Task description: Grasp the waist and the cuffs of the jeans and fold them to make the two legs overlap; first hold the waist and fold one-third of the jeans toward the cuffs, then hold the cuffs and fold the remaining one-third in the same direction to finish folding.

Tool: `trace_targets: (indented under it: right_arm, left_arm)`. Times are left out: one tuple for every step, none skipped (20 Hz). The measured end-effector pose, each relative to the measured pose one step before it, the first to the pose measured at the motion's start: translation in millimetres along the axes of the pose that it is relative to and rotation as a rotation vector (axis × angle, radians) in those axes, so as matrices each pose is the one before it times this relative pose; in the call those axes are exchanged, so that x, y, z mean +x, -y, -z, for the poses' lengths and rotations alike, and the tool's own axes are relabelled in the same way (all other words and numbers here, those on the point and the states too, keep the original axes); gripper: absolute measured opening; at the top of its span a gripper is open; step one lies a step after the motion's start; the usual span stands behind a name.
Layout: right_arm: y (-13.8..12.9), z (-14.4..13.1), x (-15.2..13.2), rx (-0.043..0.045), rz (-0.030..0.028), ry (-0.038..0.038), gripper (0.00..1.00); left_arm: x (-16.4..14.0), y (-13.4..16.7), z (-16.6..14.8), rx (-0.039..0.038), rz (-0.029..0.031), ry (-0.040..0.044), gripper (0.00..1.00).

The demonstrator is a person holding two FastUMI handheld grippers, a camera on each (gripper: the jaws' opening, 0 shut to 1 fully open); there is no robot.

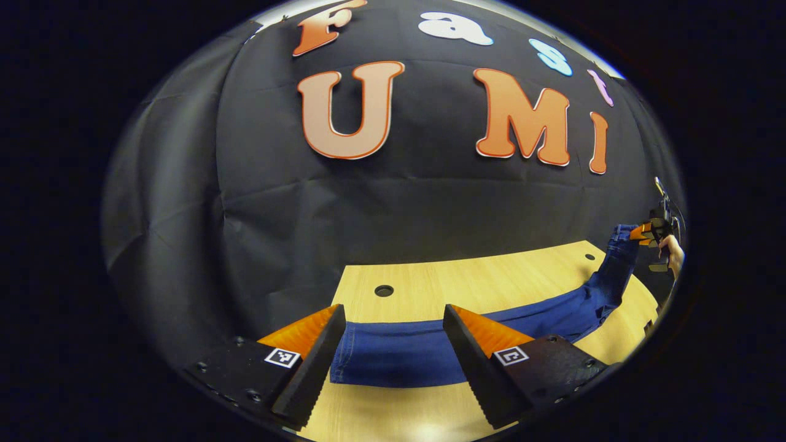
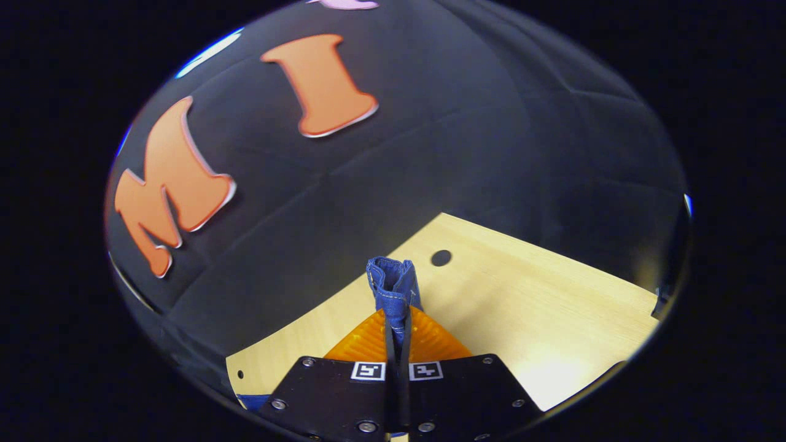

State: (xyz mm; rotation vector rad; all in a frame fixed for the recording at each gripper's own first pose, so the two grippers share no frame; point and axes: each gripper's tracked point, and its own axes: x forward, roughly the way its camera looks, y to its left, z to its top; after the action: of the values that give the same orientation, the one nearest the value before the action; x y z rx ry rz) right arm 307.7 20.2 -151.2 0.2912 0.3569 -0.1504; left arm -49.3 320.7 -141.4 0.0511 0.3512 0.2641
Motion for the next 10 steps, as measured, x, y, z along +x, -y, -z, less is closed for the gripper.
trace_targets:
  right_arm:
    - [-5.28,-1.19,-1.55,-0.03571,-0.03878,0.00398,0.0]
    - [-3.12,-4.03,0.04,-0.02979,-0.02572,-0.00206,0.0]
    - [-4.77,2.59,1.08,-0.03665,-0.02359,-0.01678,0.0]
    - [-5.54,3.26,4.02,-0.0361,-0.0249,-0.01279,0.0]
    - [2.44,0.75,1.4,-0.02961,-0.02356,-0.00494,0.0]
    - [1.94,-6.7,-2.62,-0.02471,-0.0232,-0.02873,0.0]
    - [1.03,-1.09,0.01,-0.01855,-0.0202,-0.01938,0.0]
    - [-0.58,-5.2,0.14,-0.01862,-0.01932,-0.0077,0.0]
    - [2.32,1.15,0.15,-0.01517,-0.01306,-0.02588,0.0]
    - [1.52,-0.74,-1.99,-0.01975,-0.01035,-0.02575,0.0]
  left_arm:
    - [2.71,-11.74,2.16,-0.01505,0.0083,-0.00035,0.98]
    - [2.8,-10.39,3.06,-0.01115,0.0046,-0.00178,0.98]
    - [1.12,-8.85,3.03,-0.00706,0.00276,-0.00411,0.98]
    - [2.85,-10.18,2.72,-0.00601,0.00136,-0.00148,0.98]
    - [0.08,-6.99,1.46,-0.00555,0.00505,-0.00417,0.98]
    - [2.71,-6.89,3.08,-0.00483,0.00228,-0.00131,0.99]
    - [1.84,-7.5,2.75,-0.00368,0.00479,-0.00321,0.99]
    - [1.98,-6.22,2.24,-0.00273,0.00326,-0.00101,0.99]
    - [1.43,-6.45,1.77,-0.00259,-0.00009,-0.00038,0.99]
    - [0.67,-6.0,1.83,-0.00271,0.00207,-0.0021,0.98]
